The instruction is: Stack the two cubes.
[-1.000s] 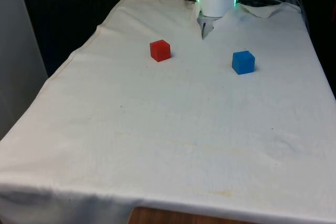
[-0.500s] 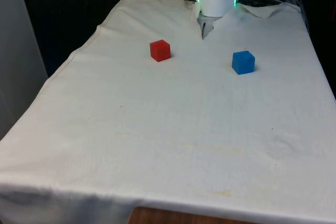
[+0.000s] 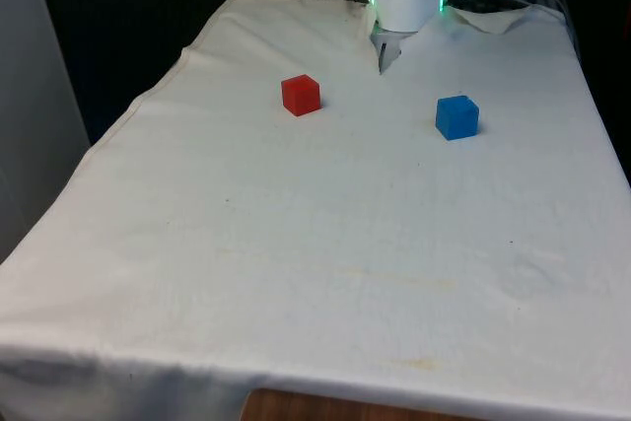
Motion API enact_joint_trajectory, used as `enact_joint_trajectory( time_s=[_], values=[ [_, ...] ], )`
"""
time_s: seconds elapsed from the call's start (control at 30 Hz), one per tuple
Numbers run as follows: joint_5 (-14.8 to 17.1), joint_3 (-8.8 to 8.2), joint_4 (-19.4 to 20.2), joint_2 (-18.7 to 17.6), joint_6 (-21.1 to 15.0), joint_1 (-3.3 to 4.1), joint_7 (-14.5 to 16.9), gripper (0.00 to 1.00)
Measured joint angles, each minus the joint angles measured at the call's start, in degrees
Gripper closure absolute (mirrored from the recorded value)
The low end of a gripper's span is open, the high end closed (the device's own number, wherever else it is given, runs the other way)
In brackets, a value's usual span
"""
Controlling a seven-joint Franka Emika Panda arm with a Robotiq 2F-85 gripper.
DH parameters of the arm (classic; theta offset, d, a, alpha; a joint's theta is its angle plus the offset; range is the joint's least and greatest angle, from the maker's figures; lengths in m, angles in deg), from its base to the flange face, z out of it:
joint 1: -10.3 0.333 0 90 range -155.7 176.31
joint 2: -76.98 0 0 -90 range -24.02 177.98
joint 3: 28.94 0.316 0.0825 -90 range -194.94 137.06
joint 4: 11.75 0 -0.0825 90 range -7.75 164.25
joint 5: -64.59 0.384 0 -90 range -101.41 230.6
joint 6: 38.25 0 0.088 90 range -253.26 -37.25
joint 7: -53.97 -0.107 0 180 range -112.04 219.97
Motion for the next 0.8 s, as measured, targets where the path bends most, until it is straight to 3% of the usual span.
enact_joint_trajectory(
  time_s=[0.8],
  values=[
    [0.23,-0.17,5.90,3.09,-4.53,0.00,4.81,0.00]
  ],
)
